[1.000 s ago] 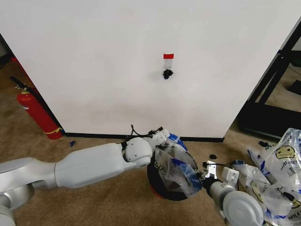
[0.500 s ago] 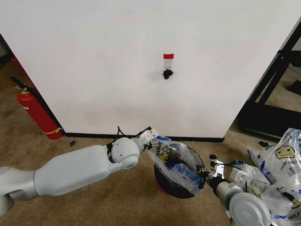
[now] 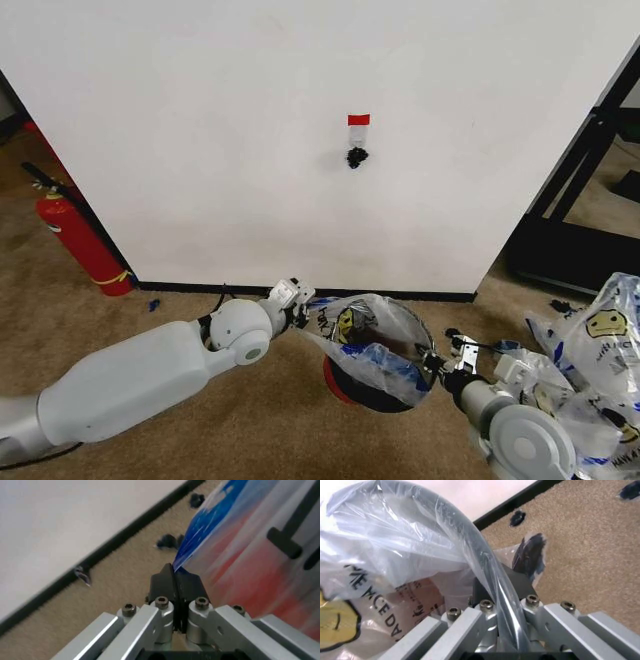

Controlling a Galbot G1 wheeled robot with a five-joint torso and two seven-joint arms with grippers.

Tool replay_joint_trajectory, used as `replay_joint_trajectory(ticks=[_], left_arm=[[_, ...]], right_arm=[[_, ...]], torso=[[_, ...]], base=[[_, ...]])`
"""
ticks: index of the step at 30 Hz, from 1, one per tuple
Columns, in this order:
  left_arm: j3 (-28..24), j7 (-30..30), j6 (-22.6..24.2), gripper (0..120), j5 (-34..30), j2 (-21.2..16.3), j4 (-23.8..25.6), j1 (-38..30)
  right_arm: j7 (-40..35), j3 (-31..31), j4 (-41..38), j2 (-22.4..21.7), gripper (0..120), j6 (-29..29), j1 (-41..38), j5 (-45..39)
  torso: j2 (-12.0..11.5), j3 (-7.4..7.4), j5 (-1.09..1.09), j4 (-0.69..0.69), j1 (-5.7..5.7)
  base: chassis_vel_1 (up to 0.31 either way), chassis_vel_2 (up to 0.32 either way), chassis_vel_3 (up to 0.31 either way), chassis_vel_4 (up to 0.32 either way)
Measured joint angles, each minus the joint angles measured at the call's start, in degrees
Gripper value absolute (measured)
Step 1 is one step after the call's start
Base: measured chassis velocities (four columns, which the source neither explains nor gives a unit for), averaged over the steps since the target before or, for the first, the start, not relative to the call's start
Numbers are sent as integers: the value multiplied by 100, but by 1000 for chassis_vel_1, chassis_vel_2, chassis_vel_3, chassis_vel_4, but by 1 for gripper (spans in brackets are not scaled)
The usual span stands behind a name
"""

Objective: Pick up the garbage bag from the wall and place it over the trash bin.

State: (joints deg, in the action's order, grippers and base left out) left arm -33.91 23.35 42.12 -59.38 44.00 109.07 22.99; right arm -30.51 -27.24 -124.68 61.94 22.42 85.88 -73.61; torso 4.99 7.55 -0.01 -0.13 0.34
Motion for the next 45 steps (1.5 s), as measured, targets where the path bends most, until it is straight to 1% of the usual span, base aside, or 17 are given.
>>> replay_joint_trajectory(ticks=[5, 9, 16, 21, 22, 26, 28, 29, 30, 31, 33, 35, 36, 38, 41, 42, 45], left_arm=[[251, -83, -1, 0, -348, -52, 6, 277], [475, -91, -1, 0, -874, -28, -21, 487], [620, -88, -1, 1, -1078, 11, 142, 702], [744, 190, 0, 24, -1021, -64, 358, 786], [744, 190, 0, 24, -1021, -64, 358, 786], [817, 233, -3, 39, -876, -237, 536, 903], [860, 226, -121, 50, -868, -331, 603, 999], [877, 227, -240, 52, -868, -359, 620, 1058], [877, 227, -240, 52, -868, -359, 620, 1058], [889, 229, -363, 58, -873, -361, 620, 1107], [904, 348, -798, 66, -999, -265, 576, 1211], [903, 828, -1385, 74, -1301, -36, 466, 1259], [903, 828, -1385, 74, -1301, -36, 466, 1259], [898, 1239, -1973, 83, -1504, 189, 329, 1263], [930, 1557, -2738, 95, -1620, 402, 172, 1184], [930, 1557, -2738, 95, -1620, 402, 172, 1184], [1001, 1952, -3153, 100, -1815, 552, 109, 1074]], right_arm=[[-29, -62, 0, 55, 0, -18, -52, -176], [-100, -101, 12, 100, 0, -22, -122, -328], [-234, -165, -3, 157, 0, -26, -124, -390], [-475, -169, 60, 185, 0, -20, -224, -381], [-475, -169, 60, 185, 0, -20, -224, -381], [-599, -153, 152, 218, 0, -3, -303, -369], [-628, -153, 197, 225, 0, -2, -325, -359], [-636, -152, 219, 232, 0, -2, -336, -356], [-636, -152, 219, 232, 0, -2, -336, -356], [-638, -153, 231, 239, 0, -2, -344, -352], [-645, -160, 244, 254, 0, -4, -348, -336], [-646, -167, 254, 261, 0, -13, -348, -302], [-646, -167, 254, 261, 0, -13, -348, -302], [-621, -167, 268, 270, 0, -22, -347, -275], [-572, -166, 308, 308, 0, -28, -348, -220], [-572, -166, 308, 308, 0, -28, -348, -220], [-506, -143, 356, 368, 0, -35, -344, -130]], torso=[[0, 0, 1, 0, 0], [0, 0, 1, 0, 0], [0, 0, 1, 0, 0], [0, 0, 1, -1, 0], [0, 0, 1, -1, 0], [0, 0, 0, 0, 0], [0, 0, 1, 1, 0], [0, 0, 1, 0, 0], [0, 0, 1, 0, 0], [0, 0, 1, 0, 0], [0, 0, 2, 2, 0], [0, 0, -2, 0, 0], [0, 0, -2, 0, 0], [0, 0, 1, -2, 0], [0, 0, 1, 0, 0], [0, 0, 1, 0, 0], [0, 0, 2, -1, 0]], base=[[0, 0, 0, 0], [0, 0, 0, 0], [0, 0, 0, 0], [0, 0, 0, 0], [0, 0, 0, 0], [0, 0, 0, 0], [0, 0, 0, 0], [0, 0, 0, 0], [0, 0, 0, 0], [0, 0, 0, 0], [0, 0, 0, 0], [0, 0, 0, 0], [0, 0, 0, 0], [0, 0, 0, 0], [0, 0, 0, 0], [0, 0, 0, 0], [0, 0, 0, 0]])
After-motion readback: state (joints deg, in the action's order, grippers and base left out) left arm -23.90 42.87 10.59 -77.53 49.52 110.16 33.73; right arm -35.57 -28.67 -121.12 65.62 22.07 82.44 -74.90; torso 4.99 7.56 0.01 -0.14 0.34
